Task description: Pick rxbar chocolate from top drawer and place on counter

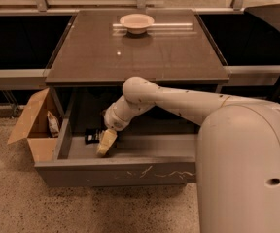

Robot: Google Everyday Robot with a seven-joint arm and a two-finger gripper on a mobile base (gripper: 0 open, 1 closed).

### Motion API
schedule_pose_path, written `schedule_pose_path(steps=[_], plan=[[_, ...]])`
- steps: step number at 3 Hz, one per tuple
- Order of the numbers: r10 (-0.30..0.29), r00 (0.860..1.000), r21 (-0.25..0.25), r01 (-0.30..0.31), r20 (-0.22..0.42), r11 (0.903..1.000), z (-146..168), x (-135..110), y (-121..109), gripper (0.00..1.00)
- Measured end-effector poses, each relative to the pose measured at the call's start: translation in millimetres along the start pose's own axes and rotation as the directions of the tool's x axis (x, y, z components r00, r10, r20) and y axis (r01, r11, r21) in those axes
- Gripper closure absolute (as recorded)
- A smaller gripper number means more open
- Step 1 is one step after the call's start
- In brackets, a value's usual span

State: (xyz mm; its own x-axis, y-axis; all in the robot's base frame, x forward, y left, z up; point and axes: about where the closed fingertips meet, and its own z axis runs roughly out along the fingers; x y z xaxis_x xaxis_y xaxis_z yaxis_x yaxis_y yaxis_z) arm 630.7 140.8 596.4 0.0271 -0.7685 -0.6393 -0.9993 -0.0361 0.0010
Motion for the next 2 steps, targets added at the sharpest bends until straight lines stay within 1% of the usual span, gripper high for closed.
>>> schedule_pose_path(steps=[1,2], plan=[[0.013,1.000,-0.017,-0.013,0.012,0.9998,8.8,3.0,2.3,0.00],[0.016,1.000,-0.011,-0.016,0.013,0.9998,9.1,3.3,2.6,0.26]])
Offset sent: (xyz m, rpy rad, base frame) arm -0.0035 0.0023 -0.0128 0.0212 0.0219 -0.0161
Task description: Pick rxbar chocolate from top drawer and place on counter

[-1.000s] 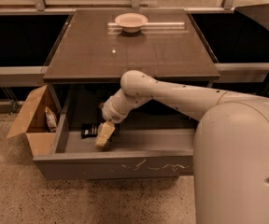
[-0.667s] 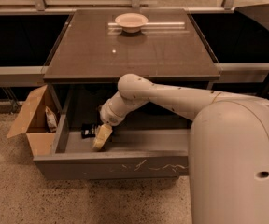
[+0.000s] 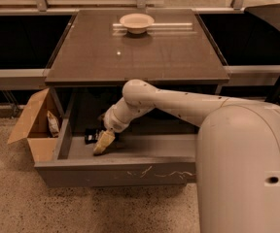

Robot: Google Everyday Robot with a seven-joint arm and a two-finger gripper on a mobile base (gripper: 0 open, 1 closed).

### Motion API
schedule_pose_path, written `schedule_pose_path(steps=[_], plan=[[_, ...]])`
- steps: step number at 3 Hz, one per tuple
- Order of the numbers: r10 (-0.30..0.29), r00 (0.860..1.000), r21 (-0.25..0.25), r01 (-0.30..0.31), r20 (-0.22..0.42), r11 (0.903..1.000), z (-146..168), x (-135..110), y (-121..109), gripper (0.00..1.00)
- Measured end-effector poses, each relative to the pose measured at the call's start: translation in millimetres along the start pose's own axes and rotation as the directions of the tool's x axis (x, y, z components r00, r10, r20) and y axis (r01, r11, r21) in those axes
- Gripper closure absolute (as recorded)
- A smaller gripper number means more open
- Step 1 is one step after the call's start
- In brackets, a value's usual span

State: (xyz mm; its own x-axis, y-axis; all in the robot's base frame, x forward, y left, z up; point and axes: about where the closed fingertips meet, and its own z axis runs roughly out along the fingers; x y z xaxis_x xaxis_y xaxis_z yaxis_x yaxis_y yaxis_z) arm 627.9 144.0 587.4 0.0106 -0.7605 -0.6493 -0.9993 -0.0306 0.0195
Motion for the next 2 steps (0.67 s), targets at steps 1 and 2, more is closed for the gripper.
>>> schedule_pose_path(steps=[1,2], plan=[[0.011,1.000,0.025,-0.011,0.007,0.9996,0.1,0.7,1.5,0.50],[0.011,1.000,0.025,-0.011,0.007,0.9996,-4.1,-3.0,1.7,0.74]])
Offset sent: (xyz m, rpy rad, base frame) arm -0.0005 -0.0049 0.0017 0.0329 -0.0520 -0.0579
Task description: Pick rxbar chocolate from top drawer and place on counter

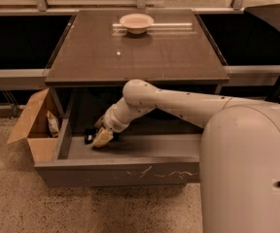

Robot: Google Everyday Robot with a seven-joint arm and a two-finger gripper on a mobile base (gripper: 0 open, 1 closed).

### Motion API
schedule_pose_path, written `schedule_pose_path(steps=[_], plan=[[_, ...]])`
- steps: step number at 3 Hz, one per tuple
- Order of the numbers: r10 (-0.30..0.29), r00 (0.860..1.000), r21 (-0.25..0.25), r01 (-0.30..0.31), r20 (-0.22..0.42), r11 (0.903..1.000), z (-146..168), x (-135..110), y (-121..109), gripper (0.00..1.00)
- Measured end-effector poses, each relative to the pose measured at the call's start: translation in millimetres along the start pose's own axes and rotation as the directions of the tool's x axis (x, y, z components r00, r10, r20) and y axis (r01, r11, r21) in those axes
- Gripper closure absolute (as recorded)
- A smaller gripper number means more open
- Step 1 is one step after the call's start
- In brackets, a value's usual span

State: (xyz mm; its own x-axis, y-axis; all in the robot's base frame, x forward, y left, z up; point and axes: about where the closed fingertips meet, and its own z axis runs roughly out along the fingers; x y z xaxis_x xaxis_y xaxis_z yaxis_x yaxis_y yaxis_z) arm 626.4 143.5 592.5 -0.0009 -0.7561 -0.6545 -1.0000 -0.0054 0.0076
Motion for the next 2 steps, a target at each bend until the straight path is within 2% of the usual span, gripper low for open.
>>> schedule_pose_path(steps=[1,2], plan=[[0.000,1.000,0.000,0.000,0.000,1.0000,-3,-2,0,0.95],[-0.021,0.998,0.029,0.019,0.052,0.9994,-14,-6,-1,1.00]])
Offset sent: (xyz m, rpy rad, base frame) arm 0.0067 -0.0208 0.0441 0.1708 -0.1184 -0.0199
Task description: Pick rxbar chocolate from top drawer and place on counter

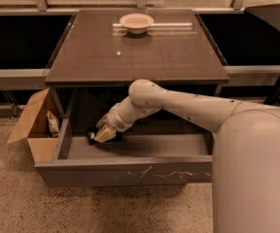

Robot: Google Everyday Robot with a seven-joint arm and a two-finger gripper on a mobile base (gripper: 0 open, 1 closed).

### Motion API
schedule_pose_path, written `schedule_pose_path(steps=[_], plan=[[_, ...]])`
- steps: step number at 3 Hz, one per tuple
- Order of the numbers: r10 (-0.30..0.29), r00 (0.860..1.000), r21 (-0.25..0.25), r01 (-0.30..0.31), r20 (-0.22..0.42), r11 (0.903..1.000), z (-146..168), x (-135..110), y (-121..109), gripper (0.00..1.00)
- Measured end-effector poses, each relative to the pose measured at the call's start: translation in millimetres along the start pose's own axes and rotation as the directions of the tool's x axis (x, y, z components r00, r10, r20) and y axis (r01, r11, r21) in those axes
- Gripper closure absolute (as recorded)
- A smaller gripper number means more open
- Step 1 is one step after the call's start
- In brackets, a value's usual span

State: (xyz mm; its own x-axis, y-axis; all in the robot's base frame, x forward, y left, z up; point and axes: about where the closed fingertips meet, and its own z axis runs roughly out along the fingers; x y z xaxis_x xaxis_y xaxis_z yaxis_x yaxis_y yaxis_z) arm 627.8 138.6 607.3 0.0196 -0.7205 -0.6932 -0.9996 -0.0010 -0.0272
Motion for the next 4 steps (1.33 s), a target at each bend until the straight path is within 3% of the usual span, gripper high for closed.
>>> schedule_pose_path(steps=[1,2,3,4], plan=[[-0.073,0.986,0.054,0.065,0.152,0.9964,-49,-21,-2,1.00],[-0.128,0.960,0.080,0.112,0.248,0.9905,-91,-33,0,1.00],[-0.176,0.947,0.093,0.157,0.269,0.9832,-129,-44,4,1.00],[-0.181,0.946,0.101,0.159,0.268,0.9821,-135,-49,9,1.00]])
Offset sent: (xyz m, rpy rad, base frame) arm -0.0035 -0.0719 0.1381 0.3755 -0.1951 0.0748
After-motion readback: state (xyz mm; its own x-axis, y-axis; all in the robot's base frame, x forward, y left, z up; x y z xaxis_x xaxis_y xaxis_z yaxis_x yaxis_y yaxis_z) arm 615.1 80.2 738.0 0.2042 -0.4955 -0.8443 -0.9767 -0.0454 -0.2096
